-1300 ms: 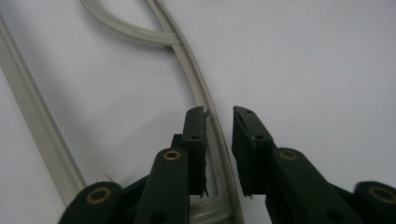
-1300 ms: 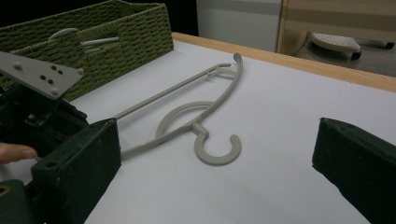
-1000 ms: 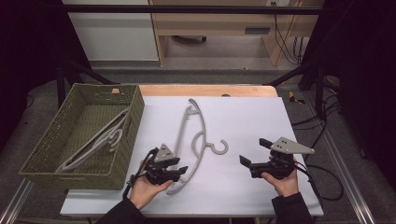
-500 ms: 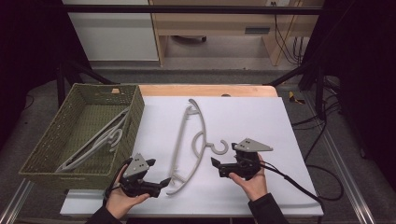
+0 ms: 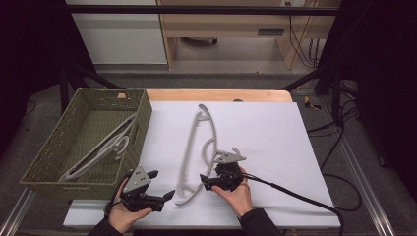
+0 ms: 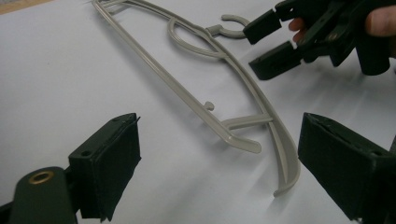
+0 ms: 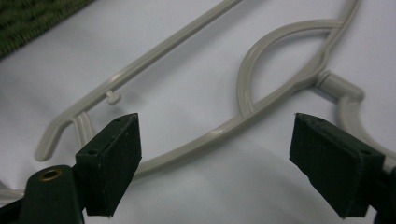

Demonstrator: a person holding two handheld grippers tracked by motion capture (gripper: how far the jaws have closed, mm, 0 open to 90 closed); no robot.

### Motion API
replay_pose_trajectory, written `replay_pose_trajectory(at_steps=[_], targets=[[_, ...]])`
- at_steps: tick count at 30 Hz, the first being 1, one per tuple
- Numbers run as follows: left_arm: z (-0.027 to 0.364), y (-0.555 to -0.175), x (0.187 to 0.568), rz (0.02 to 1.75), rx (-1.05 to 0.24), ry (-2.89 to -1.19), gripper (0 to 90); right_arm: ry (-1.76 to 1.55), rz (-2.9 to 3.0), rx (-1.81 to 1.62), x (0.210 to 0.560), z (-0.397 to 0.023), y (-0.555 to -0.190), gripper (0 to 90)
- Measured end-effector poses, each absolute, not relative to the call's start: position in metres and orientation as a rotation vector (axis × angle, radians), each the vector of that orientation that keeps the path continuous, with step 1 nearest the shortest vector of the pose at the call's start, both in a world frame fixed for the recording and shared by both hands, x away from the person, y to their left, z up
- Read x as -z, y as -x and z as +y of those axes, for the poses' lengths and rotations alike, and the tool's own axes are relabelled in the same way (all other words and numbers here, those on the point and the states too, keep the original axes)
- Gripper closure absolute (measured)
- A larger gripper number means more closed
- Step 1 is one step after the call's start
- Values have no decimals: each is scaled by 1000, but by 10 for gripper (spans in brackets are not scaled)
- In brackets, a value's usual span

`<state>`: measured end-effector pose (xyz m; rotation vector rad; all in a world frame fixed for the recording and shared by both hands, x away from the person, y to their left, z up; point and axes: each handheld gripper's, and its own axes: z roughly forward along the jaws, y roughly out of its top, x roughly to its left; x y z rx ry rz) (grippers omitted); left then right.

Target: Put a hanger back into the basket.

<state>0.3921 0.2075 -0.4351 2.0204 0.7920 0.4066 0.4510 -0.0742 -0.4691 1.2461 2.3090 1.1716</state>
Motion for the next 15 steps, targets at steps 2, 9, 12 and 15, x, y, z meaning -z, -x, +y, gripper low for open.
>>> replay_pose_trajectory(at_steps=[2,9,12,15], targets=[[208,-393,435,797,-402,-2018,126,-1230,2333,-1155,475,-69,-453,196],[209,-395,437,808,-405,-2024,126,-1272,2331,-1078,483,-60,-456,247],[210,-395,437,816,-404,-2028,130,-1259,2367,-1063,480,-63,-457,279],[210,-395,438,818,-405,-2029,130,-1273,2379,-1053,479,-63,-457,302]])
